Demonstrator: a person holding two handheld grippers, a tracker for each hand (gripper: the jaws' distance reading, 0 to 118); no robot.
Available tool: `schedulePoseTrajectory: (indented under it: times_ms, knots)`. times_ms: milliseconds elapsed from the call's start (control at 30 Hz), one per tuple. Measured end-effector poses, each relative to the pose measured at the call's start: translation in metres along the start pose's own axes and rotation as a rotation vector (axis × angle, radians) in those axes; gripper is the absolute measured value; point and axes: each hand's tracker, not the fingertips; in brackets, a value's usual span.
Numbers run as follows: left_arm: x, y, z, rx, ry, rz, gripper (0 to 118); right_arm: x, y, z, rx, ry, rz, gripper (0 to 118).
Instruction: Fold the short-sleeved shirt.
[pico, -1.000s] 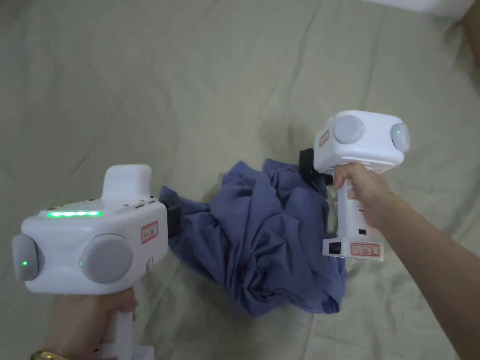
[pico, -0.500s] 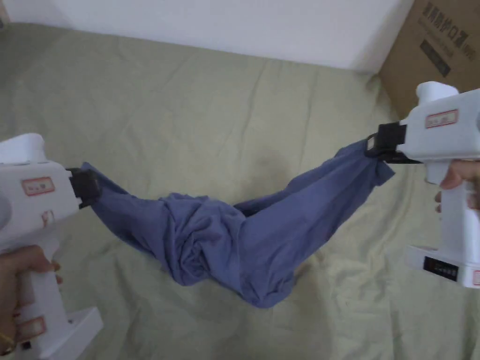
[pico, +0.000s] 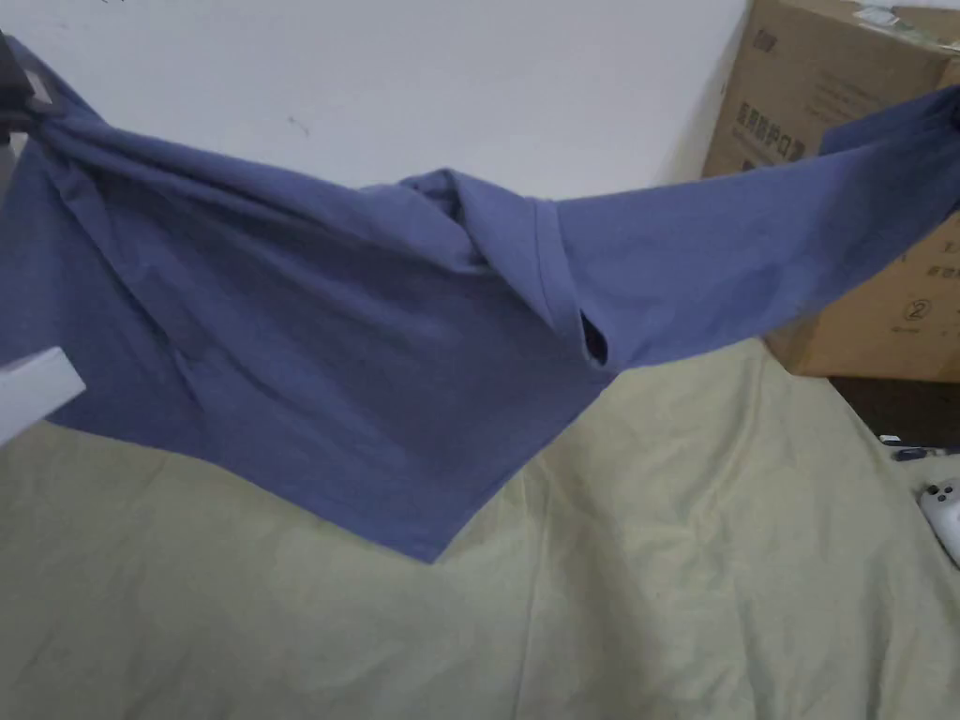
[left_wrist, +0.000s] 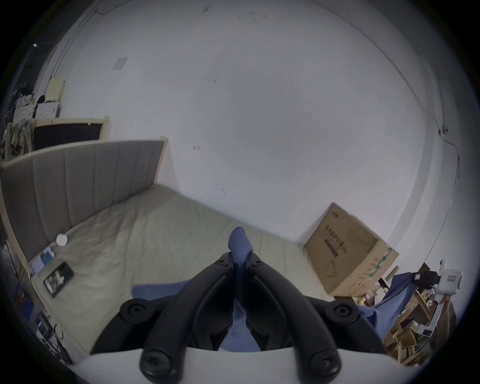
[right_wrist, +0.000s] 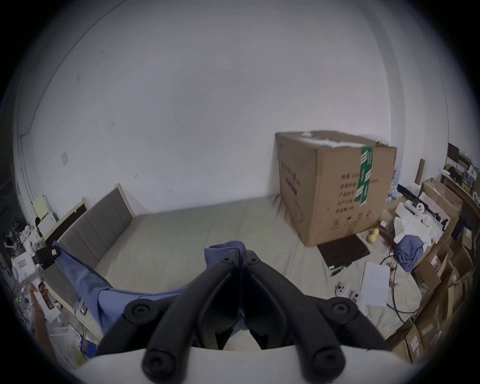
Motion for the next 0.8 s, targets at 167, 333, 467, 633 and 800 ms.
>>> schedulePoseTrajectory:
  times_ms: [167, 333, 467, 633, 800]
  knots:
    - [0.038, 0.061, 0.007, 0.148, 0.053, -0.154, 6, -0.007, 0.043, 0.005, 0.070, -0.023, 0.014, 1]
    - [0.064, 0.106, -0.017, 0.151, 0.100, -0.141, 6, -0.013, 0.070, -0.013, 0.082, -0.047, -0.004, 1]
    - [0.081, 0.128, -0.048, 0.158, 0.195, -0.246, 6, -0.012, 0.065, -0.011, 0.065, -0.053, 0.010, 1]
    - [0.087, 0.153, -0.095, 0.174, 0.235, -0.210, 6, -0.067, 0.107, -0.101, 0.061, -0.103, 0.024, 1]
    - [0.085, 0.163, -0.147, 0.213, 0.289, -0.216, 6, -0.078, 0.118, -0.169, 0.053, -0.118, -0.013, 1]
